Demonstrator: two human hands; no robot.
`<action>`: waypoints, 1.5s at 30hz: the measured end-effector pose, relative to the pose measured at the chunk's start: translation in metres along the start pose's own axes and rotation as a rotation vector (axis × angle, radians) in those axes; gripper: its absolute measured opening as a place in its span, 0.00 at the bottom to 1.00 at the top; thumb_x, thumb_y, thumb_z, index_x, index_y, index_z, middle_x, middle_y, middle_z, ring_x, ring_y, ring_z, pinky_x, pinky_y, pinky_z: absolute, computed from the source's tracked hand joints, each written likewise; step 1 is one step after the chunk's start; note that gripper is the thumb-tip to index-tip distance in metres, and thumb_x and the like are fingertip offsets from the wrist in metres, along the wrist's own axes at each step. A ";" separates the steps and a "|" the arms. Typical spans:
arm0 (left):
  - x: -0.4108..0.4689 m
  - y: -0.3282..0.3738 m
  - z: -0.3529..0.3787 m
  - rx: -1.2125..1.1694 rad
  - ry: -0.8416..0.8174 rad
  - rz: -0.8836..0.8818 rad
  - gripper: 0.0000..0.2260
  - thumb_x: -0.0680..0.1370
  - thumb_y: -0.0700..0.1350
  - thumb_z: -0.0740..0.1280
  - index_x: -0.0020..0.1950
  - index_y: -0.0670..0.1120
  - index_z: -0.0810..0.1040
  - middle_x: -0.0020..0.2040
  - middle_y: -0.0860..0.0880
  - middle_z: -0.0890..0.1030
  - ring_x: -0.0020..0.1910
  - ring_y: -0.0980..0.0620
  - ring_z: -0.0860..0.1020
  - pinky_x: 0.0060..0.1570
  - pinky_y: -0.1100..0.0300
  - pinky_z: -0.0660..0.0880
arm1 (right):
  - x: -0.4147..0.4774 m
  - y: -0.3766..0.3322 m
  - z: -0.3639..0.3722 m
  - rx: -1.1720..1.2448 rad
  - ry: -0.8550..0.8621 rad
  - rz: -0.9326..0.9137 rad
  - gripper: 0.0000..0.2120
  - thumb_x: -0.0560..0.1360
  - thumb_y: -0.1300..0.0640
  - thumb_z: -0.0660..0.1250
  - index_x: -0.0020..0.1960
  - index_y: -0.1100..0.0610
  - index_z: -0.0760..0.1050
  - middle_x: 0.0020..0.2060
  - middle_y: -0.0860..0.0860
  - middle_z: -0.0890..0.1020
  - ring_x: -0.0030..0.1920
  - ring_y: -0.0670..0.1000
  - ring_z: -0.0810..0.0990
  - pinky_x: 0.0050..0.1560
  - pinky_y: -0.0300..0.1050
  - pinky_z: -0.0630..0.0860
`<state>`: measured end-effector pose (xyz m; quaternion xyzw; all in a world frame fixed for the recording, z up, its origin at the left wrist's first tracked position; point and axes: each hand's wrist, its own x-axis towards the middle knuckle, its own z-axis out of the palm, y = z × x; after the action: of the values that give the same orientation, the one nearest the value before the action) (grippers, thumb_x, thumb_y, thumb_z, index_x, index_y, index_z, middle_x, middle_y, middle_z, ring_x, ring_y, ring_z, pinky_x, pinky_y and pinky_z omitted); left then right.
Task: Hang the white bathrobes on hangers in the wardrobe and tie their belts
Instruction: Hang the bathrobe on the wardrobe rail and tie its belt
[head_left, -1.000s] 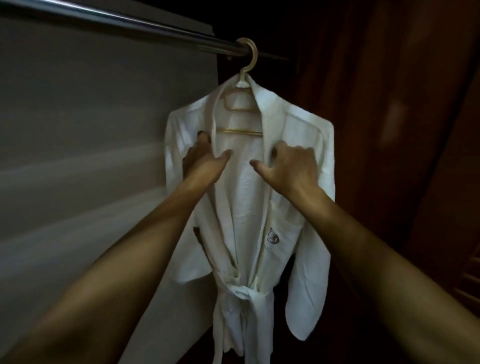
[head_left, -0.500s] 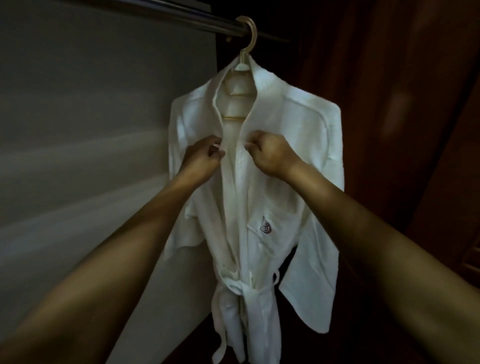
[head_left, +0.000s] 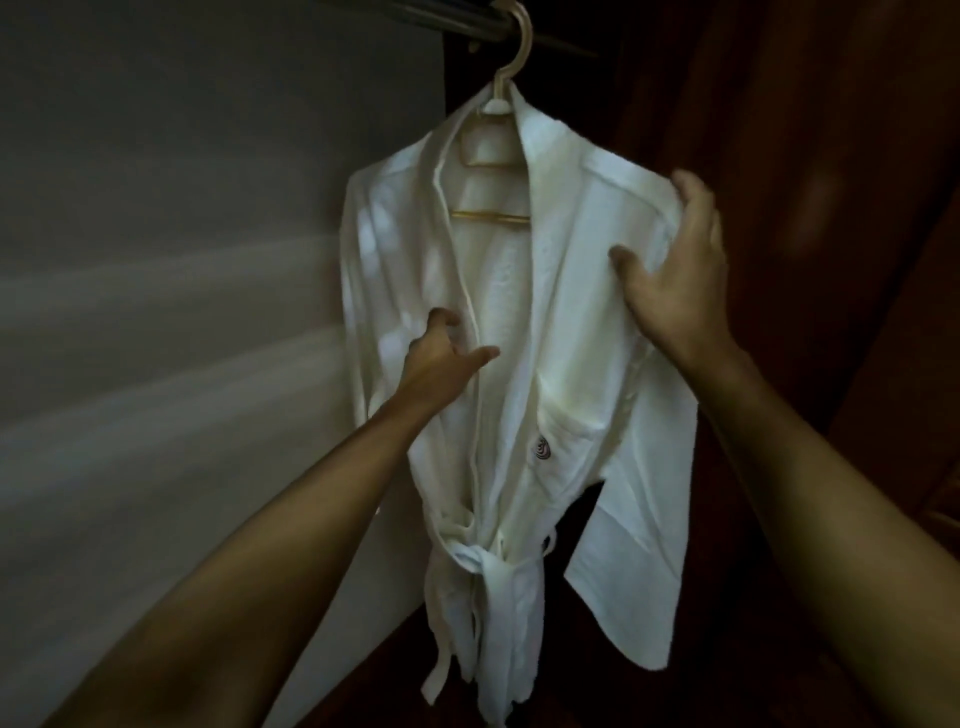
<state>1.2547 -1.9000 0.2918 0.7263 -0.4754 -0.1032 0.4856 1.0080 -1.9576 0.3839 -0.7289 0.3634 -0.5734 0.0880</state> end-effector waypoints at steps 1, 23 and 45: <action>0.003 -0.002 0.001 0.009 0.020 0.003 0.29 0.74 0.57 0.76 0.69 0.48 0.71 0.51 0.49 0.82 0.49 0.51 0.81 0.41 0.63 0.73 | -0.004 0.004 -0.002 0.064 -0.030 -0.017 0.33 0.79 0.49 0.69 0.79 0.51 0.60 0.74 0.49 0.69 0.71 0.45 0.70 0.70 0.40 0.69; 0.070 0.142 -0.046 0.293 -0.257 0.302 0.22 0.87 0.55 0.50 0.81 0.52 0.64 0.81 0.50 0.64 0.79 0.48 0.62 0.75 0.57 0.59 | 0.087 -0.012 -0.009 -0.625 -0.265 -0.409 0.30 0.80 0.65 0.59 0.81 0.51 0.60 0.55 0.58 0.74 0.45 0.60 0.76 0.41 0.48 0.67; -0.110 -0.017 -0.060 -0.093 -0.256 0.109 0.08 0.80 0.44 0.68 0.55 0.53 0.84 0.52 0.55 0.84 0.51 0.59 0.82 0.48 0.67 0.76 | -0.091 0.050 -0.059 -0.628 -0.312 0.099 0.27 0.77 0.60 0.66 0.75 0.52 0.69 0.77 0.60 0.62 0.75 0.65 0.61 0.74 0.64 0.65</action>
<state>1.2438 -1.7753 0.2744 0.6569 -0.5669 -0.1906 0.4590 0.9264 -1.9192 0.3063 -0.7806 0.5392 -0.3106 -0.0581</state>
